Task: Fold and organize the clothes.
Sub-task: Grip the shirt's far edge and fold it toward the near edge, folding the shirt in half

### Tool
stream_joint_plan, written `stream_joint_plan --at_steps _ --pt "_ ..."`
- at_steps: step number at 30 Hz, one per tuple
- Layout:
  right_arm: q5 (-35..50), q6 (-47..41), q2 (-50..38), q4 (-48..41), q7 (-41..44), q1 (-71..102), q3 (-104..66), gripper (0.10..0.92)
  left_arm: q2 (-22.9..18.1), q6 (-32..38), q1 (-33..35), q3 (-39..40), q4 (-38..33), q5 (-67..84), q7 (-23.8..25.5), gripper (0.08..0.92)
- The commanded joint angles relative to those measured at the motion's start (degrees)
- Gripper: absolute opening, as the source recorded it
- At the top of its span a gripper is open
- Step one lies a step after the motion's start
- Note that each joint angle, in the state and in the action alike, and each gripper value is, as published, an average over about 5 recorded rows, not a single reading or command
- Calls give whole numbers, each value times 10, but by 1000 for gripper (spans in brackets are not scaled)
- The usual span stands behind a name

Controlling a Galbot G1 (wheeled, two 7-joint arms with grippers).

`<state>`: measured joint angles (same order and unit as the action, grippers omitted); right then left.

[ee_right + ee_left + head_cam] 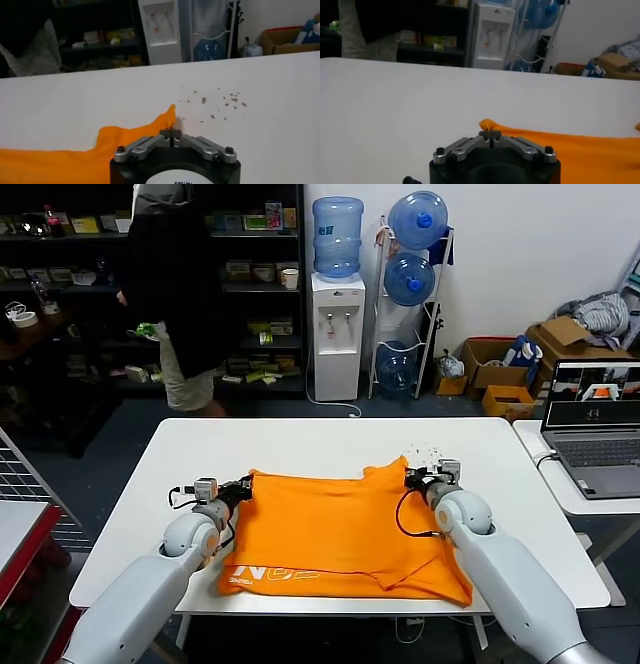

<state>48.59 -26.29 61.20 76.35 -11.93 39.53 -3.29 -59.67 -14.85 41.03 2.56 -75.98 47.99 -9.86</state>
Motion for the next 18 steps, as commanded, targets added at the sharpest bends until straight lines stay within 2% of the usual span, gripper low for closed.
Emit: stream_joint_plan --at_steps 1,10,18 --pt "16 16 -43 101 -4 72 -32 124 25 17 54 -25 -83 -7 -1 90" --pt "43 -1 -115 246 -25 191 -84 124 62 9 136 -56 -206 0 -25 90" --pt "60 -19 -143 322 -54 258 -109 124 74 -2 198 -60 -282 -10 -64 90"
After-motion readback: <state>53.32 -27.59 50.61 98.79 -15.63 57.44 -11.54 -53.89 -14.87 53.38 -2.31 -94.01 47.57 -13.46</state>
